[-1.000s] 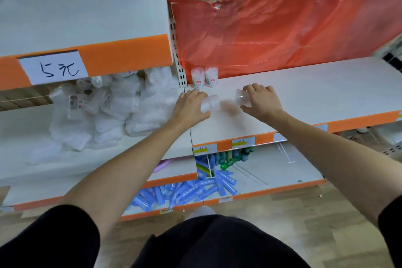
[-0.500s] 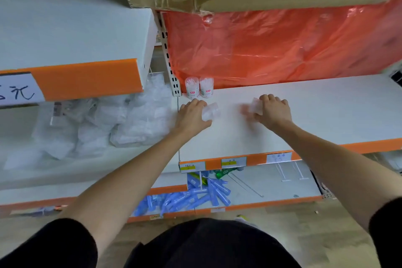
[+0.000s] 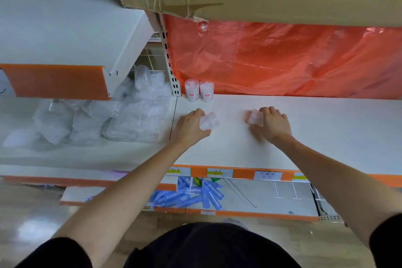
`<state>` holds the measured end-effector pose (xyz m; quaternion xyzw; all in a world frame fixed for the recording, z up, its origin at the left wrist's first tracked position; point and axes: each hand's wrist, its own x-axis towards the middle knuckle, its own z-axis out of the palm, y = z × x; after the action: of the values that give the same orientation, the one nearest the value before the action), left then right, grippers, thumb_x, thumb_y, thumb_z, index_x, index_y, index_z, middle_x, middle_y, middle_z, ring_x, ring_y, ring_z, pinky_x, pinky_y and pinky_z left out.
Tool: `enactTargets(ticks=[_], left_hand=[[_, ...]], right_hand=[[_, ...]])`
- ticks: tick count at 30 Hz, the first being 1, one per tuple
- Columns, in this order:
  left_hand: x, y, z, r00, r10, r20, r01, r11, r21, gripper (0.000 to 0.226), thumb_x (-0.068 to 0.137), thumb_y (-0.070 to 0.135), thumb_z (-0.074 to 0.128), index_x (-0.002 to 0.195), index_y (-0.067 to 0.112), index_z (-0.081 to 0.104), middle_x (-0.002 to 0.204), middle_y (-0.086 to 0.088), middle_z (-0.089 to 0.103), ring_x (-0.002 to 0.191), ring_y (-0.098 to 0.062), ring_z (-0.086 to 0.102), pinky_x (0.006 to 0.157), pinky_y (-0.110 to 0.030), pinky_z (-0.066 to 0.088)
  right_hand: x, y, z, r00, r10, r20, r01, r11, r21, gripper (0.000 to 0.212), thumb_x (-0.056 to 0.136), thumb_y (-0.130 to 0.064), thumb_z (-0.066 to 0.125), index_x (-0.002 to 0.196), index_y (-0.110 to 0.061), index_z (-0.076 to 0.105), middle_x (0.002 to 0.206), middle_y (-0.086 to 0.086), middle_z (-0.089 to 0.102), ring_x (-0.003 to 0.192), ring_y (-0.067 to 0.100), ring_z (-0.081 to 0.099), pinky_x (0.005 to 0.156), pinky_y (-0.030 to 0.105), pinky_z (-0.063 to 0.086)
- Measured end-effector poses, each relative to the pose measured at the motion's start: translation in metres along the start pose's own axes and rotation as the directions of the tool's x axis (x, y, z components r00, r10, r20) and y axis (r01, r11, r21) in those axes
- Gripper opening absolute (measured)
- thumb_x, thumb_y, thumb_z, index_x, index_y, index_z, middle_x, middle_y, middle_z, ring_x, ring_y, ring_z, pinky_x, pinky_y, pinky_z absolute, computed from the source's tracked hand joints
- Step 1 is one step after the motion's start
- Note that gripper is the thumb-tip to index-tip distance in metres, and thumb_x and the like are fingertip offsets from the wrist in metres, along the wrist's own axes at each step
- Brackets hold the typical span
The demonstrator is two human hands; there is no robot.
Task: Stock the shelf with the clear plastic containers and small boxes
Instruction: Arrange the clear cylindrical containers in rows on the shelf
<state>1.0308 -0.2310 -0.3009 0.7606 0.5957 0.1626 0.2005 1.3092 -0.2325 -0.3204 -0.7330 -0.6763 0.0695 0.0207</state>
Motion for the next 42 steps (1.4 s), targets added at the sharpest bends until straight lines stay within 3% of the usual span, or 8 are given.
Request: enactTargets(ticks=[11, 20, 24, 27, 32, 35, 39, 42], left_hand=[[-0.008, -0.006, 0.005, 0.993, -0.121, -0.017, 0.118, 0.988, -0.103, 0.052, 0.074, 0.041, 0.078, 0.114, 0.017, 0.054, 0.108, -0.002, 0.066, 0.097, -0.025, 0.062, 0.075, -0.035, 0.05], [-0.013, -0.005, 0.014, 0.969, -0.246, -0.018, 0.231, 0.93, -0.285, 0.067, 0.073, 0.041, 0.081, 0.126, 0.017, 0.048, 0.123, 0.0, 0.06, 0.109, -0.021, 0.057, 0.084, -0.035, 0.048], [-0.019, 0.002, 0.02, 0.954, -0.298, -0.037, 0.266, 0.895, -0.358, 0.075, 0.071, 0.044, 0.083, 0.13, 0.016, 0.045, 0.126, 0.001, 0.061, 0.114, -0.019, 0.055, 0.084, -0.03, 0.044], [-0.024, 0.008, 0.025, 0.948, -0.313, -0.057, 0.265, 0.878, -0.398, 0.067, 0.07, 0.043, 0.084, 0.121, 0.016, 0.049, 0.117, 0.002, 0.061, 0.106, -0.016, 0.056, 0.07, -0.023, 0.038], [-0.027, 0.011, 0.034, 0.935, -0.353, 0.035, 0.303, 0.742, -0.599, 0.052, 0.067, 0.027, 0.088, 0.106, 0.019, 0.054, 0.098, 0.003, 0.065, 0.089, -0.012, 0.065, 0.077, -0.035, 0.056], [-0.029, 0.014, 0.031, 0.937, -0.314, 0.15, 0.322, 0.619, -0.716, 0.03, 0.081, 0.014, 0.078, 0.098, 0.024, 0.055, 0.092, 0.006, 0.065, 0.078, 0.006, 0.064, 0.075, -0.02, 0.054], [-0.032, 0.01, 0.028, 0.876, -0.374, 0.305, 0.451, 0.411, -0.792, 0.031, 0.091, 0.033, 0.066, 0.118, 0.019, 0.06, 0.112, 0.003, 0.064, 0.099, -0.005, 0.058, 0.079, -0.023, 0.047], [-0.034, 0.008, 0.032, 0.853, -0.389, 0.349, 0.49, 0.363, -0.793, 0.034, 0.091, 0.035, 0.067, 0.119, 0.018, 0.06, 0.112, 0.001, 0.064, 0.103, -0.011, 0.058, 0.085, -0.029, 0.048]], right_hand=[[-0.008, 0.009, 0.003, 0.998, 0.002, -0.066, 0.009, 0.987, 0.16, 0.086, 0.076, -0.049, 0.078, 0.142, -0.01, 0.041, 0.153, 0.012, 0.031, 0.133, 0.033, 0.039, 0.107, 0.043, 0.032], [-0.03, -0.037, 0.018, 0.909, 0.063, -0.412, 0.148, 0.875, 0.461, 0.042, 0.088, -0.034, 0.059, 0.121, -0.008, 0.058, 0.129, 0.009, 0.054, 0.118, 0.025, 0.051, 0.096, 0.04, 0.035], [-0.043, -0.08, 0.025, 0.976, 0.208, -0.06, -0.053, 0.5, 0.865, 0.023, 0.091, -0.032, 0.065, 0.104, -0.012, 0.064, 0.094, 0.0, 0.066, 0.085, 0.013, 0.062, 0.077, 0.027, 0.045], [-0.047, -0.106, 0.034, 0.977, 0.133, 0.166, -0.199, 0.303, 0.932, 0.029, 0.091, -0.04, 0.067, 0.105, -0.014, 0.066, 0.098, 0.002, 0.07, 0.093, 0.015, 0.066, 0.086, 0.029, 0.051], [-0.044, -0.115, 0.037, 0.967, 0.053, 0.248, -0.253, 0.263, 0.931, 0.036, 0.093, -0.038, 0.064, 0.121, -0.016, 0.058, 0.109, 0.007, 0.07, 0.099, 0.019, 0.067, 0.091, 0.035, 0.053], [-0.043, -0.11, 0.028, 0.966, 0.04, 0.257, -0.26, 0.169, 0.951, 0.033, 0.096, -0.03, 0.062, 0.124, -0.012, 0.058, 0.108, 0.01, 0.07, 0.088, 0.014, 0.067, 0.072, 0.019, 0.052], [-0.045, -0.105, 0.027, 0.963, 0.058, 0.265, -0.27, 0.118, 0.956, 0.036, 0.094, -0.032, 0.066, 0.124, -0.016, 0.055, 0.102, 0.007, 0.068, 0.084, 0.013, 0.064, 0.069, 0.018, 0.05], [-0.049, -0.107, 0.028, 0.956, 0.073, 0.285, -0.29, 0.082, 0.953, 0.034, 0.093, -0.03, 0.068, 0.12, -0.014, 0.057, 0.102, 0.01, 0.068, 0.088, 0.017, 0.064, 0.077, 0.026, 0.052]])
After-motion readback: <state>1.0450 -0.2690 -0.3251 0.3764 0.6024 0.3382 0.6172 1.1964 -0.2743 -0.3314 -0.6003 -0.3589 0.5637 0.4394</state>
